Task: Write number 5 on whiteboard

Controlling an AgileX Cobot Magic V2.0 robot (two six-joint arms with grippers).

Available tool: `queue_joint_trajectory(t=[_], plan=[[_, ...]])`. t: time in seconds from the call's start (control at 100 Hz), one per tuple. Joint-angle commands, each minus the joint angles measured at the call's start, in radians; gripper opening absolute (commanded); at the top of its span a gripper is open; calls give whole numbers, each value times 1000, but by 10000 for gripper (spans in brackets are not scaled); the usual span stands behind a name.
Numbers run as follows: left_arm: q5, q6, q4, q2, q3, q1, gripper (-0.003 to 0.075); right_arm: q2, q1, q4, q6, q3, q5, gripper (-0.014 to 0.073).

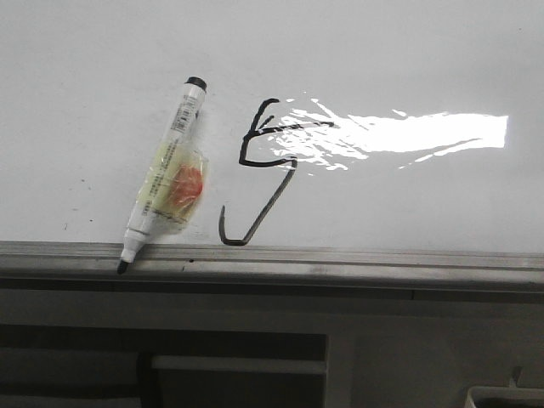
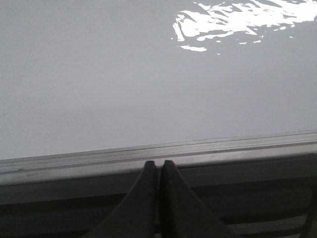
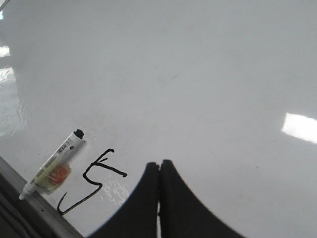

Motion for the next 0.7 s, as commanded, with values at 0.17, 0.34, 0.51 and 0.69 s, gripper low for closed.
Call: queue_joint_trajectory(t=[0.17, 0.34, 0.51, 0.69], plan=[[-65, -9, -4, -27, 22, 4, -20, 6, -5, -23, -8, -21, 28, -64], [-65, -9, -4, -27, 22, 4, -20, 6, -5, -23, -8, -15, 24, -64], [-65, -9, -6, -27, 22, 4, -20, 6, -14, -23, -8, 26, 12, -64], [-65, -9, -6, -27, 22, 4, -20, 6, -29, -23, -8, 91, 44, -64]])
